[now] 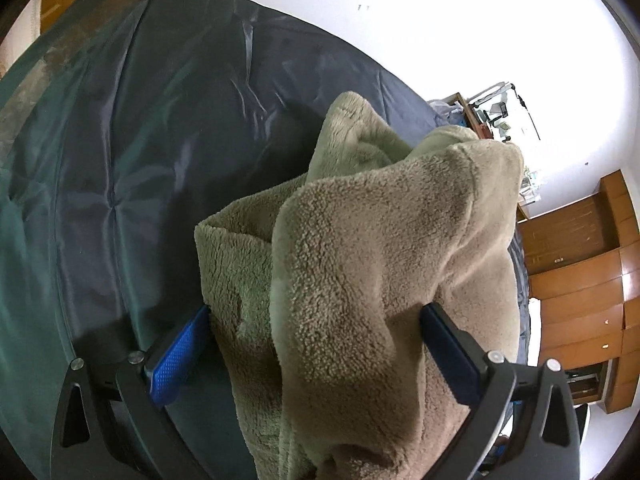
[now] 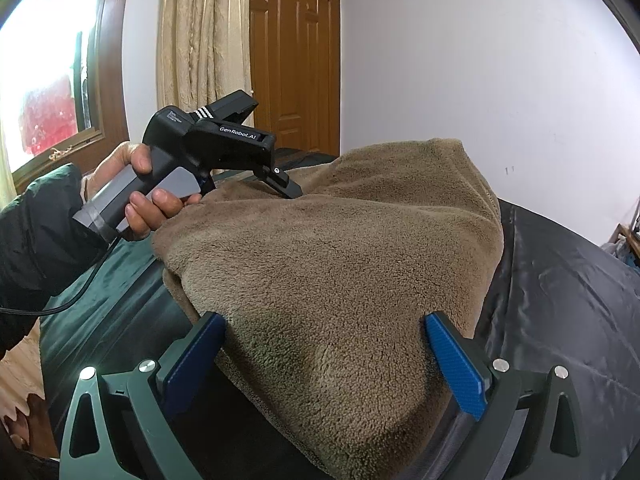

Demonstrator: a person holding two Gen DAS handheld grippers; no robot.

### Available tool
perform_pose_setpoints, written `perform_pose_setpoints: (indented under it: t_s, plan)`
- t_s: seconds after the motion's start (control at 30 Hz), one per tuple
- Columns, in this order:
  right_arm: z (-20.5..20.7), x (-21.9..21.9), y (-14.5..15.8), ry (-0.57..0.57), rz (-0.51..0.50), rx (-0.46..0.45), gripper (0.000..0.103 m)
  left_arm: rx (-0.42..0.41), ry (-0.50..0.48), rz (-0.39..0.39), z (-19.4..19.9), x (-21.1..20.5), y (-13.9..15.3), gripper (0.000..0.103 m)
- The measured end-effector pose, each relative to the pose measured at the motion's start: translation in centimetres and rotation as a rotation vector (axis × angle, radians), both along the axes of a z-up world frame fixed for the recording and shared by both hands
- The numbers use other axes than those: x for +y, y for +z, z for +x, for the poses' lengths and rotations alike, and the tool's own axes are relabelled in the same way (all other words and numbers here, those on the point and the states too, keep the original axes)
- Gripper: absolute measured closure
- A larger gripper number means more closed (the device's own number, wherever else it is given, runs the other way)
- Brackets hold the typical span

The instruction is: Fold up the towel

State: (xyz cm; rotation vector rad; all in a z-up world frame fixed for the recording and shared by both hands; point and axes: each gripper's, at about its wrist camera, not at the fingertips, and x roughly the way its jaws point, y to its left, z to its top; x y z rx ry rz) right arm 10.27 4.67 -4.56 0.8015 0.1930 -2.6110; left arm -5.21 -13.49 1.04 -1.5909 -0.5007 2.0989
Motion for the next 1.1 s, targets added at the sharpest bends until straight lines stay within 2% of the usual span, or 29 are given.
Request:
perform_pose_setpoints:
  t_s: [0.17,0.33,0.47,0.73,0.8,0.83,1.0,1.1]
  plan:
    - [0.1,0.9,0.2,0.005,-0.063,0.0,0.001,0.043,-0.033,-0.007,-0.5,0.4,-0.1,0.0]
    - [-1.2,4.5,1.6,-0.046,-0.233,-0.085,0.001,0.08,-0.071,0.011,-0.5,0.3,-0.5,0.0]
    - [-4.1,10.1,2.3,-0.161,-0.437,-0.185,0.001,0.094,-0.083,0.011,-1.1,1.5,-0.5,0.0]
    - [-10.3,15.0,-2.1,-0.214,-0.709,-0.43,0.001,0.12,-0.11,0.024,-1.5,2.1,-0.4,0.0]
    - [-11.6,14.8,-3.3,-0.175,-0.771,-0.482,0.001,0.13,-0.121,0.032,-1.5,1.8,-0.4,0.0]
    - [-12.1,14.6,-3.8,-0.158,-0.789,-0.5,0.001,0.133,-0.126,0.036,-1.5,1.7,-0.4,0.0]
    - [-14.1,12.0,-4.1,-0.078,-0.75,-0.544,0.001,0.139,-0.142,0.032,-1.3,1.1,-0.4,0.0]
    - [-14.7,10.6,-3.9,-0.079,-0.687,-0.546,0.001,0.139,-0.155,0.02,-1.0,0.3,-0.4,0.0]
